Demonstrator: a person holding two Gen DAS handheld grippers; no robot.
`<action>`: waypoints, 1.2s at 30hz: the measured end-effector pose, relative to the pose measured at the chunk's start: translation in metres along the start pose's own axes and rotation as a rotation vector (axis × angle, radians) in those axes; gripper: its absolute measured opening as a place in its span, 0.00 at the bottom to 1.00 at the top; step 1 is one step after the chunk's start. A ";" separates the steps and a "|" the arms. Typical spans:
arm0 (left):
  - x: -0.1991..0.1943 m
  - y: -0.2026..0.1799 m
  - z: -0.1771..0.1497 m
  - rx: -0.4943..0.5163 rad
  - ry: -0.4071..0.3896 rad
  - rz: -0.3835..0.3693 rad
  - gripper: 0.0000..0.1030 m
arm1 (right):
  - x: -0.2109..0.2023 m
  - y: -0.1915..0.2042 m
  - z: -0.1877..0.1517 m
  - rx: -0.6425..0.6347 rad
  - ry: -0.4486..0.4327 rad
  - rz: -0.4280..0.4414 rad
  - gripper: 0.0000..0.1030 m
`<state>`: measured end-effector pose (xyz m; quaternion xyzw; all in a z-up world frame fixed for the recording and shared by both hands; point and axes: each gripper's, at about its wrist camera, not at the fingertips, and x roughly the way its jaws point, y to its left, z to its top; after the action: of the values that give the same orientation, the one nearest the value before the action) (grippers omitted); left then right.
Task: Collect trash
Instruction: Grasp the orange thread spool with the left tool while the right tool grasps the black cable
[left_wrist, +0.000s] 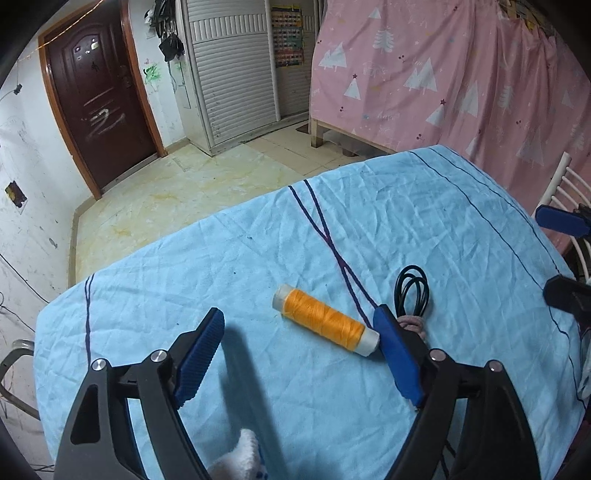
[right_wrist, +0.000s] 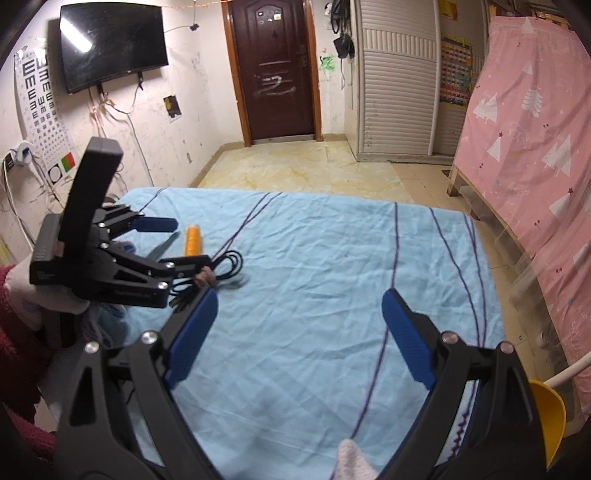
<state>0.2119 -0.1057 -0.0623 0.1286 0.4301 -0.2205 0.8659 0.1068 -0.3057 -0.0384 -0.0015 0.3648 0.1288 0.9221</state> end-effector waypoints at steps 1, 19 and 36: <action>0.000 0.002 0.000 -0.009 -0.001 -0.012 0.72 | 0.002 0.002 0.000 -0.002 0.002 0.003 0.84; -0.015 0.016 0.001 -0.064 -0.028 0.021 0.43 | 0.019 0.033 0.005 -0.062 0.038 0.047 0.84; -0.071 0.057 -0.007 -0.168 -0.149 0.057 0.43 | 0.066 0.084 0.017 -0.179 0.162 0.101 0.84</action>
<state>0.1974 -0.0343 -0.0074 0.0509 0.3777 -0.1679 0.9092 0.1440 -0.2069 -0.0625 -0.0759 0.4250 0.2064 0.8781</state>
